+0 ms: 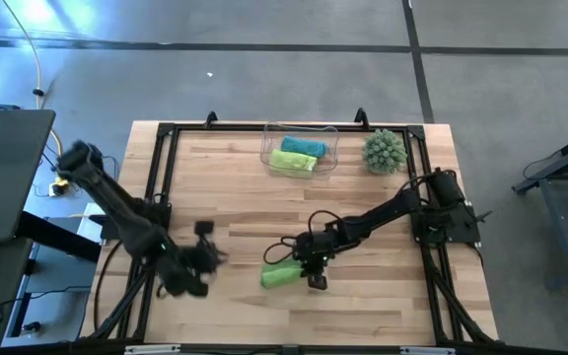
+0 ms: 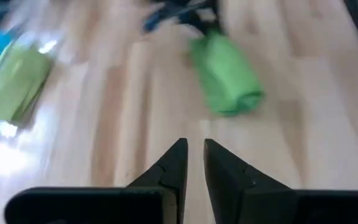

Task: Roll microfiber towels into tight, uniform cylinder then place into a basket
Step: Roll the green microfiber cloth, then put the green microfiber cloth into the transparent bin, then return to Home Position

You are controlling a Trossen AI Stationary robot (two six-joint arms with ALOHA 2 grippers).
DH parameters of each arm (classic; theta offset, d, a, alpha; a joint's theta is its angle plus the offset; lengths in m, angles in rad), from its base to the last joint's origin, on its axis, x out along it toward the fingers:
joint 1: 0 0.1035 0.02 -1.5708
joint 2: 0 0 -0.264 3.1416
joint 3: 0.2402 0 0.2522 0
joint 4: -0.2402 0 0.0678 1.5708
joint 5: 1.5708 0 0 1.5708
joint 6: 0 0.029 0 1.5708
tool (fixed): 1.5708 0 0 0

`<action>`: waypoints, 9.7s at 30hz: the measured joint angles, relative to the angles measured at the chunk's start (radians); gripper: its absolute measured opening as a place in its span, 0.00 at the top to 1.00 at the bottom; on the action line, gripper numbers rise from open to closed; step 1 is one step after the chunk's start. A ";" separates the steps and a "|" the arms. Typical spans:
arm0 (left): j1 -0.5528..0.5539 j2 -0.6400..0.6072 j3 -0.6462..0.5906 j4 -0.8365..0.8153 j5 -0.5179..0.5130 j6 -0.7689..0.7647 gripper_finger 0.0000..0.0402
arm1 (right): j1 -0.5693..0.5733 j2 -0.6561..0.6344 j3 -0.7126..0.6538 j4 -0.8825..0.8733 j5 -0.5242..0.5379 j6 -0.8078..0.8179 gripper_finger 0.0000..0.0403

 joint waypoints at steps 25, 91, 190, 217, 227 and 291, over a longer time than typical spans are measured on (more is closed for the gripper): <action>0.166 0.168 -0.455 1.271 0.238 0.417 0.63 | -0.046 0.001 0.001 0.048 -0.017 0.197 0.92; 0.429 0.534 -0.347 1.231 0.497 -0.168 0.86 | 0.141 -0.031 0.002 -0.013 0.655 -0.509 0.59; 0.293 0.690 -0.013 0.949 0.365 -0.230 0.64 | 0.137 0.048 0.005 0.181 0.555 -0.353 0.51; 0.188 0.044 -0.011 0.505 0.423 -0.119 0.64 | -0.166 -0.301 -0.004 -0.102 0.415 -0.264 0.95; 0.197 -0.003 -0.012 0.532 0.381 0.096 0.64 | -0.553 -0.405 0.045 -0.132 0.401 -0.367 0.93; 0.339 -0.271 -0.010 0.324 0.400 0.255 0.64 | -0.572 -0.652 0.286 -0.804 0.152 -0.391 0.40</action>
